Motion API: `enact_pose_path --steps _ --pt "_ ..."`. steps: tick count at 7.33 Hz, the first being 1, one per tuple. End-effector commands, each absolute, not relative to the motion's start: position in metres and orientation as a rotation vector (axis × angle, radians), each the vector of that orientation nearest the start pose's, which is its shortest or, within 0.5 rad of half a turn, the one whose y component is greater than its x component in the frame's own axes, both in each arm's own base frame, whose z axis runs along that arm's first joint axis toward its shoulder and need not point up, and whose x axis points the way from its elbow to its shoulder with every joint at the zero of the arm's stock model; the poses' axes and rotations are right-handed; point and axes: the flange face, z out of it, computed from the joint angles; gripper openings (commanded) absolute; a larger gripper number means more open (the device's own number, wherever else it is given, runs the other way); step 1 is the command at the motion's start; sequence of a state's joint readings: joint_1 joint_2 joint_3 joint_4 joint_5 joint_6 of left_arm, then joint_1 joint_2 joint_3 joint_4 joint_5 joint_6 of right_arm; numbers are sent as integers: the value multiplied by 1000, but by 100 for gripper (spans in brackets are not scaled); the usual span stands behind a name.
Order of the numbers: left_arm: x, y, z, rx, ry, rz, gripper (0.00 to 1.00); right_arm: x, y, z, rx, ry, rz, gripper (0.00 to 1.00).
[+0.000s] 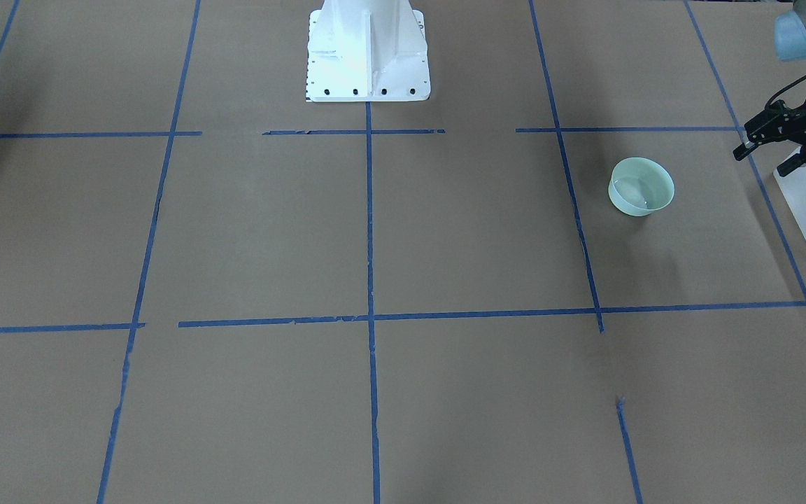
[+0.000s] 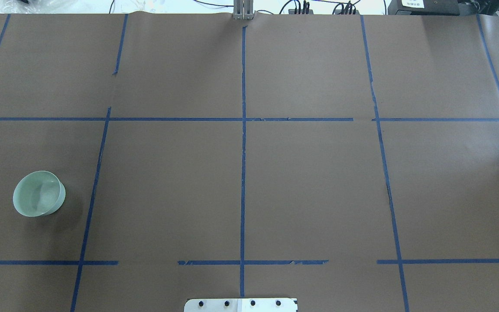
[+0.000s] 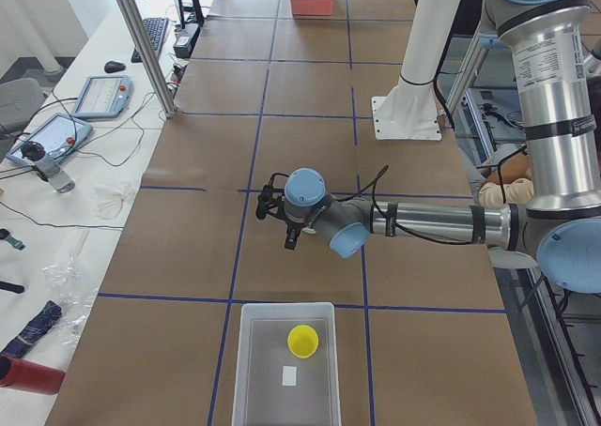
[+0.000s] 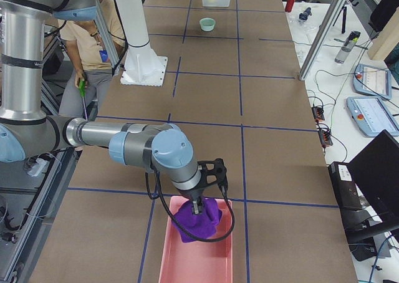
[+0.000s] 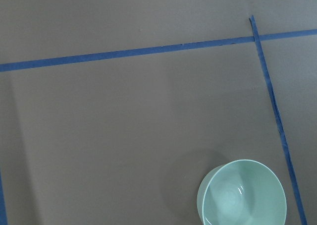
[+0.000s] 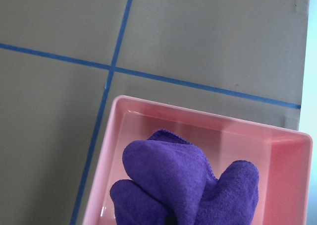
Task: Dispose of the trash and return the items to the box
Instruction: 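Lift the purple cloth with the right gripper and drop it into the pink bin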
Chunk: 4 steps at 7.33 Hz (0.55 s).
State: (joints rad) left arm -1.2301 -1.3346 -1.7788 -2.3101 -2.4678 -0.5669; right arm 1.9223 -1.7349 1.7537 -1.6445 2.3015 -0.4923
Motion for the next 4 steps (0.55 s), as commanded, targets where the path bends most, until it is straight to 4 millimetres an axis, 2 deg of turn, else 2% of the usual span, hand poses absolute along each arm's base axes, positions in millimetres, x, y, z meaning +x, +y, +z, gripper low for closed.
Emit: enact_pose_path --steps 1,3,4 --pt "109 -397 564 180 1087 113 100 217 -360 706 206 -697 -149 0" --pt "114 -395 562 182 1088 127 100 210 -346 745 160 -722 -124 0" --pt "126 -393 561 195 1060 142 100 194 -347 766 130 -735 -141 4"
